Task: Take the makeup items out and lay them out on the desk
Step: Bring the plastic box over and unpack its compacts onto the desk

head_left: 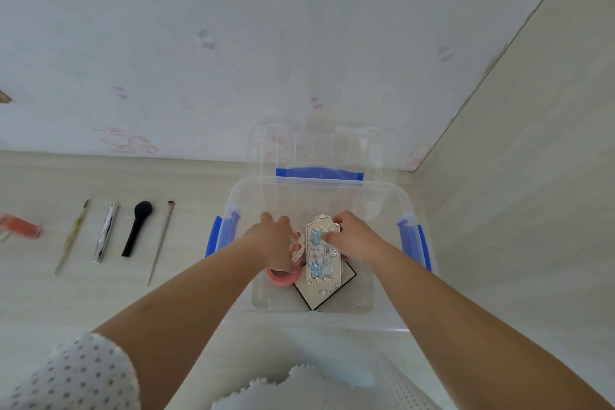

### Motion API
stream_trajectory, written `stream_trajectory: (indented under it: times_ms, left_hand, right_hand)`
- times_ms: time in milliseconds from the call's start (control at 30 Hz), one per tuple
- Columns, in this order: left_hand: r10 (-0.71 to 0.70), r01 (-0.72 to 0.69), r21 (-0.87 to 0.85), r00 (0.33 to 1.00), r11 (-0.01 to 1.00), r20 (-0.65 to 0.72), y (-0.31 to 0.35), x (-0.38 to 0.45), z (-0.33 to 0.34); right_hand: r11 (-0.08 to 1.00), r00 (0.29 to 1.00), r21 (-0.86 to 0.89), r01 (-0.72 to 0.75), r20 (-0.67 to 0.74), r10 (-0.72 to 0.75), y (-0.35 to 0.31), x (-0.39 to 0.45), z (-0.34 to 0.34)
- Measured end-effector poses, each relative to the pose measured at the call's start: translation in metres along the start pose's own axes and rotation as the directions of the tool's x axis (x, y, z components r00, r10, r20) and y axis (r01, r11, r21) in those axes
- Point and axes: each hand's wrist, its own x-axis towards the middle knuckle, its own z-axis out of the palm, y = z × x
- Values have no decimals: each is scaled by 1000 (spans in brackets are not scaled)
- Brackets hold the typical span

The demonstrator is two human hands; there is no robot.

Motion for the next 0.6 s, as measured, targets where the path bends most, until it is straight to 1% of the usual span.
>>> stream_trajectory:
  times_ms: [100, 167, 233, 333, 400, 467, 600]
  left_hand:
    - [4, -4, -18, 1000, 1000, -5, 2, -11, -4]
    - [45, -47, -53, 998, 997, -39, 2, -21, -7]
    - [78, -90, -113, 991, 989, -112, 0, -36, -10]
    - [81, -149, -271, 966, 951, -247, -6, -63, -15]
    - [38, -163, -415, 955, 895, -294, -11, -82, -18]
    - [-16, -182, -545, 941, 818, -339, -17, -98, -17]
    - [-162, -238, -674, 865, 699, -474, -30, -122, -8]
  right_hand:
    - [996, 996, 45, 78, -42, -76, -4, -9, -8]
    - [984, 991, 128, 123, -63, -116, -8, -17, -18]
    - [967, 986, 208, 150, -99, -132, -15, -27, -32]
    - [904, 975, 372, 209, -150, -164, -26, -41, -51]
    - [864, 964, 430, 260, -172, -205, -35, -50, -58]
    - [843, 952, 445, 303, -183, -246, -48, -57, -59]
    - [822, 936, 448, 352, -149, -320, -77, -67, -50]
